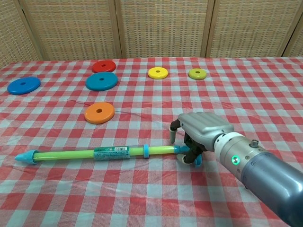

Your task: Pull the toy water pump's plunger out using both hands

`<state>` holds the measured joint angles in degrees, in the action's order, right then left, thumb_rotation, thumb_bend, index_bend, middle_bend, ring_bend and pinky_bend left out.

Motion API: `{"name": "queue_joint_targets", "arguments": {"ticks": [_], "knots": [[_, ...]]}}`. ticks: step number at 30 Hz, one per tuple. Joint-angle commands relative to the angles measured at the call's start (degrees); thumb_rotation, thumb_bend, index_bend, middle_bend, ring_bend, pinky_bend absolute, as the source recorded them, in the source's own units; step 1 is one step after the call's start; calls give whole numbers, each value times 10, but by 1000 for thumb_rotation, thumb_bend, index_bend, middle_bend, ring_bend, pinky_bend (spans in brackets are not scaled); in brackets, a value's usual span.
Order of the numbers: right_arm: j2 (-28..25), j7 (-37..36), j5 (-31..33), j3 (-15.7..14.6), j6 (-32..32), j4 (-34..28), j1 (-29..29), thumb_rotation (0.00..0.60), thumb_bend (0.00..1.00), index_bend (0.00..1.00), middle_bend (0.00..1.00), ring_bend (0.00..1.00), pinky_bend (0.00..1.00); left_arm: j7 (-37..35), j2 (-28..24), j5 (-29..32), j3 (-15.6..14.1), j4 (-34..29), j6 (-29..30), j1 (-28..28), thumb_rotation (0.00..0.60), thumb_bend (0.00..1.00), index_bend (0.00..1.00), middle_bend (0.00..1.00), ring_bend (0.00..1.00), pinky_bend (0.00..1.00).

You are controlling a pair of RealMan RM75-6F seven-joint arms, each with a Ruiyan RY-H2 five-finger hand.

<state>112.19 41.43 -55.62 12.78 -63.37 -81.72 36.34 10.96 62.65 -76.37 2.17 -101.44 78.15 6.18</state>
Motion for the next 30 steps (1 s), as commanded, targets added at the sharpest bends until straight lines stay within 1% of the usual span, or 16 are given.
{"name": "queue_joint_targets", "arguments": {"ticks": [1,3,7,10,14,17,20,23,26,27,30], "knots": [[4,-1,3,-3,2,6,3,600,519,458,1000,991,777,-1,0,1,0,0,0,0,600,119,0,0,0,0],[7,-4,1,-3,2,10,4,600,524,497,1000,993,777,-3,-1,3,0,1,0,0,600,119,0,0,0,0],[8,-19,-15,0,-8,11,7,600,537,653,1000,1000,783,-6,-2,6,0,2,-3,1,600,119,0,0,0,0],[-1,-16,-16,8,-12,0,11,600,538,707,1000,1000,783,-7,-1,9,0,3,-6,2,600,121,0,0,0,0],[-23,-3,-7,27,-14,-27,19,600,538,723,1000,1000,783,-5,0,15,0,5,-13,5,600,124,0,0,0,0],[-45,17,12,47,-16,-49,28,600,540,746,1000,1000,783,0,6,25,3,8,-20,9,600,127,0,0,0,0],[-59,33,29,59,-16,-61,37,600,541,755,1000,1000,783,5,8,38,7,3,-29,15,600,128,0,0,0,0],[-80,50,54,83,-14,-73,52,600,542,755,1000,1000,783,24,6,63,24,-15,-37,29,600,129,0,0,0,0],[-93,59,75,96,-11,-81,64,600,542,756,1000,1000,783,42,3,86,42,-33,-43,44,600,134,1,0,0,0],[-99,62,84,103,-10,-83,69,600,542,757,1000,1000,783,50,3,96,54,-40,-45,54,600,135,6,0,0,0],[-112,67,108,115,-6,-86,82,600,543,759,1000,1000,783,73,12,122,80,-46,-53,80,600,138,58,0,0,0]]}}
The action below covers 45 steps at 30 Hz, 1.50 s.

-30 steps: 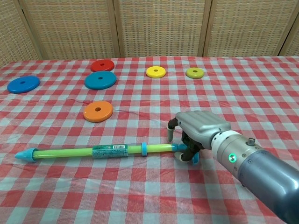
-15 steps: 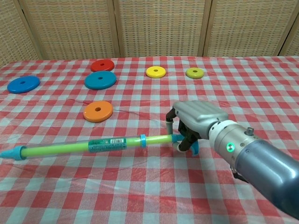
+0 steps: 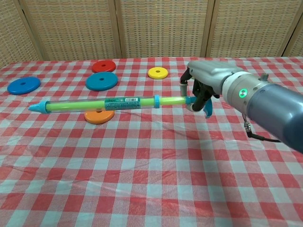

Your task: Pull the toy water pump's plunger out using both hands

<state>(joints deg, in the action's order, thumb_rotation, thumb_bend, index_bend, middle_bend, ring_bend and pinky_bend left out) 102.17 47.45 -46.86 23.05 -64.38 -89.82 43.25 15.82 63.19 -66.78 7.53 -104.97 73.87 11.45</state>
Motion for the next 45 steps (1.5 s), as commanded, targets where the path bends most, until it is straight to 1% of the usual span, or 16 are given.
{"name": "queue_joint_targets", "arguments": {"ticks": [1,5,6,10,13,18,20,23,25,28,29,32,38,45], "knots": [[-16,9,27,15,6,-5,17,600,543,759,1000,1000,783,35,8,36,33,-12,-16,38,600,139,70,0,0,0],[-30,15,57,24,11,0,35,600,547,760,1000,1000,783,79,23,83,62,-22,-43,85,600,139,81,0,0,0],[-31,14,61,25,11,1,37,600,547,760,1000,1000,783,84,25,90,65,-23,-45,91,600,138,86,0,0,0],[-42,4,83,30,17,7,48,600,552,761,1000,1000,783,109,52,115,89,-23,-62,137,600,155,169,0,0,0],[-48,1,92,29,16,12,55,600,555,762,1000,1000,783,127,72,130,97,-16,-66,163,600,177,210,0,0,0],[-58,-12,98,35,12,15,66,600,556,760,1000,1000,783,156,92,161,112,-10,-77,204,600,178,238,0,0,0],[-63,-16,97,38,8,14,70,600,557,760,1000,1000,783,167,100,178,118,-6,-82,221,600,186,264,0,0,0],[-70,-20,100,37,4,12,74,600,558,762,1000,1000,783,179,108,198,124,2,-88,242,600,246,283,0,0,0],[-74,-20,105,37,2,9,76,600,559,763,1000,1000,783,185,113,208,126,7,-91,253,600,269,292,0,0,0],[-81,-20,112,34,-2,4,80,600,559,763,1000,1000,783,190,122,224,128,17,-98,272,600,272,313,0,0,0],[-84,-20,114,33,-6,-2,81,600,559,763,1000,1000,783,194,133,236,134,29,-104,287,600,272,319,0,0,0],[-90,-20,118,27,-12,-11,83,600,559,764,1000,1000,783,200,149,255,138,44,-99,305,600,272,340,0,0,0],[-97,-26,123,17,-21,-19,86,600,559,765,1000,1000,783,212,163,277,134,53,-88,327,600,272,367,0,0,0],[-108,-37,131,6,-25,-26,86,600,560,766,1000,1000,783,214,172,302,130,62,-95,350,600,272,377,0,0,0]]}}
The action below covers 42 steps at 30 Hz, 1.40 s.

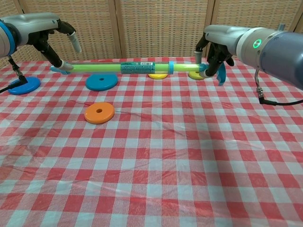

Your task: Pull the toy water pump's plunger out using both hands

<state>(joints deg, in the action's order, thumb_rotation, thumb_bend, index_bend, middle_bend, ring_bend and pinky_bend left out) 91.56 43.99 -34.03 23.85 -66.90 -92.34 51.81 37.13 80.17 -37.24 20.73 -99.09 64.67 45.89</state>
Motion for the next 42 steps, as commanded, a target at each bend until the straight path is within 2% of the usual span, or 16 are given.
{"name": "queue_joint_targets", "arguments": {"ticks": [1,10,33,42], "knots": [[-3,-3,3,-3,0,-1,1,600,560,766,1000,1000,783,1,4,9,-3,4,-4,8,600,272,378,0,0,0],[-10,-20,10,-14,1,0,2,600,560,767,1000,1000,783,-11,20,29,-7,26,-12,30,600,272,430,0,0,0],[-30,-33,18,-28,-8,-18,7,600,561,769,1000,1000,783,-20,41,52,-23,50,-6,56,600,276,482,0,0,0],[-36,-38,21,-34,-9,-14,6,600,561,769,1000,1000,783,-22,45,47,-30,46,11,54,600,362,520,0,0,0]]}}
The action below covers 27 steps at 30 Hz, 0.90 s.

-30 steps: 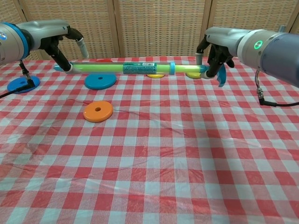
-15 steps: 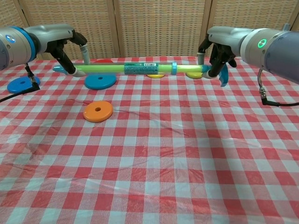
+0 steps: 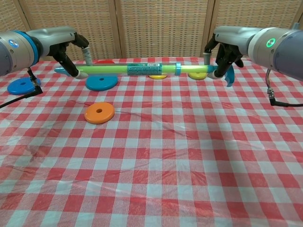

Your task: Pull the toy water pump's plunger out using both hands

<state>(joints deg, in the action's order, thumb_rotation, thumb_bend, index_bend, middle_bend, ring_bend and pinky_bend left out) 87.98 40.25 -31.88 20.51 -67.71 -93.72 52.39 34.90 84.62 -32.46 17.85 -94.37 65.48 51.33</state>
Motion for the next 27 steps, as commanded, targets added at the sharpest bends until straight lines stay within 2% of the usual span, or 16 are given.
{"name": "queue_joint_targets", "arguments": {"ticks": [1,13,27], "knots": [[-1,-1,0,-2,-1,1,0,600,561,770,1000,1000,783,-1,1,-2,-2,-1,5,-2,600,362,524,0,0,0],[-6,-6,3,-4,-6,3,-1,600,561,770,1000,1000,783,-7,-7,-6,-15,-13,19,-17,600,362,533,0,0,0],[-16,-23,5,-4,-4,26,-11,600,560,771,1000,1000,783,-41,-18,-21,-42,-10,27,-62,600,362,538,0,0,0]]}}
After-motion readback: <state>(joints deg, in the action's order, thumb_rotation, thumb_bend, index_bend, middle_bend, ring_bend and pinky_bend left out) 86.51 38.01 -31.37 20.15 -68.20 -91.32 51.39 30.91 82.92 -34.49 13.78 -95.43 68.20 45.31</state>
